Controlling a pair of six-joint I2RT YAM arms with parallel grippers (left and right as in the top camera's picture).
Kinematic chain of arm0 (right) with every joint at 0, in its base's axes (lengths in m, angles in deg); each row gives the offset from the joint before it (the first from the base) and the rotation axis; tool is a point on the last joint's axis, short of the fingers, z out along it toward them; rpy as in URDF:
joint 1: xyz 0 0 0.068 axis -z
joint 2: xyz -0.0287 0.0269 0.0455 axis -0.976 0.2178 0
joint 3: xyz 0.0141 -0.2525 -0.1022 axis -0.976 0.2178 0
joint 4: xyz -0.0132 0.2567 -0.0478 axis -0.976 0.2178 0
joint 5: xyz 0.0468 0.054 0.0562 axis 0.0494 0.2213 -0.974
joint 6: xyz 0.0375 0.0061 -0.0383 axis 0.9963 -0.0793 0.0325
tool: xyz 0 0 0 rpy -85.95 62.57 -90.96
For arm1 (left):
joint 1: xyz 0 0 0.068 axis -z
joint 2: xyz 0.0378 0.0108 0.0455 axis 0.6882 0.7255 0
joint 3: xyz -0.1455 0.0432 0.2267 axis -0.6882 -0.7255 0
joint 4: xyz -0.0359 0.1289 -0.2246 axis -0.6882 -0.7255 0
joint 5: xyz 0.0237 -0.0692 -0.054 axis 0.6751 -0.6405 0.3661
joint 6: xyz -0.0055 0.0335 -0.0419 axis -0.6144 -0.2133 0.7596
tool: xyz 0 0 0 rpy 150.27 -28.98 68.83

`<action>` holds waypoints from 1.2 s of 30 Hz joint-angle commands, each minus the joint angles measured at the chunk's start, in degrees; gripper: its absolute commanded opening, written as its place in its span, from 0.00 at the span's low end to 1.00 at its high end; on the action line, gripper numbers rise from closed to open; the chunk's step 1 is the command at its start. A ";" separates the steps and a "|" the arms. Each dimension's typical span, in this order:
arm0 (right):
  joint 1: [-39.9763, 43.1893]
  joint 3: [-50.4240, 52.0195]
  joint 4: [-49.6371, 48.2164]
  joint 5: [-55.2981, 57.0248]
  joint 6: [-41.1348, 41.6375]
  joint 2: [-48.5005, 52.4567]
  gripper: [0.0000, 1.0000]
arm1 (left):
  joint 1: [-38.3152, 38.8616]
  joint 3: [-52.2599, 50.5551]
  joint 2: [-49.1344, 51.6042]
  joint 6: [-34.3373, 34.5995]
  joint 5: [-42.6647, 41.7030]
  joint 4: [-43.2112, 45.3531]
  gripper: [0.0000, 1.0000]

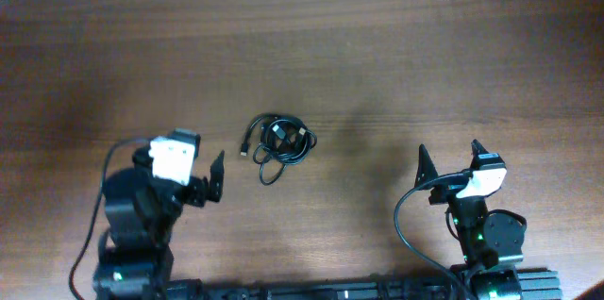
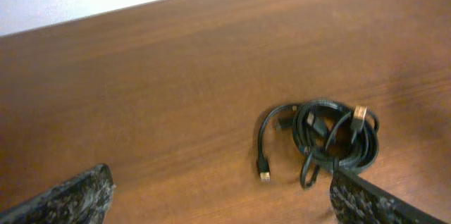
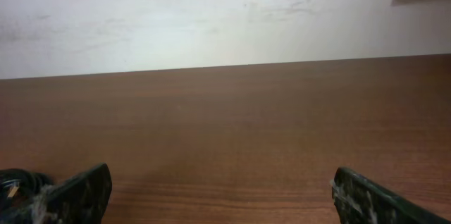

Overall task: Untangle cables
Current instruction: 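Move the left gripper forward over the black cable coil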

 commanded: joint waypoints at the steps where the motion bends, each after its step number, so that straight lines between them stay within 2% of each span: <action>1: 0.22 0.20 0.39 0.50 0.20 -0.50 0.98 | -0.17 9.27 8.50 -3.19 -4.11 -5.90 0.99; 4: 0.22 0.20 0.39 0.50 0.20 -0.50 0.98 | -0.17 17.22 16.90 -3.52 -7.28 -13.88 0.99; 8: 0.22 0.20 0.39 0.50 0.20 -0.50 0.98 | -0.02 25.07 25.24 -3.54 -7.19 -22.69 0.99; 11: 0.22 0.20 0.39 0.50 0.20 -0.50 0.98 | 3.41 29.46 31.85 -3.52 -7.15 -26.86 0.99; 19: 0.22 0.20 0.39 0.50 0.20 -0.50 0.99 | 14.91 30.23 43.47 -3.45 -7.89 -25.68 0.99; 25: 0.22 0.20 0.39 0.50 0.20 -0.50 0.98 | 18.47 30.23 49.46 -2.38 -12.13 -25.92 0.99; 28: 0.22 0.20 0.39 0.50 0.20 -0.50 0.99 | 18.97 30.23 51.58 0.85 -12.02 -25.77 0.99; 30: 0.22 0.20 0.39 0.50 0.20 -0.50 0.98 | 18.95 30.23 52.85 5.40 -8.83 -24.92 0.99; 34: 0.22 0.20 0.39 0.50 0.20 -0.50 0.98 | 18.95 30.23 54.75 21.09 4.96 -23.71 0.99; 36: 0.22 0.20 0.39 0.50 0.20 -0.50 0.98 | 18.95 30.18 55.49 27.21 6.19 -22.34 0.99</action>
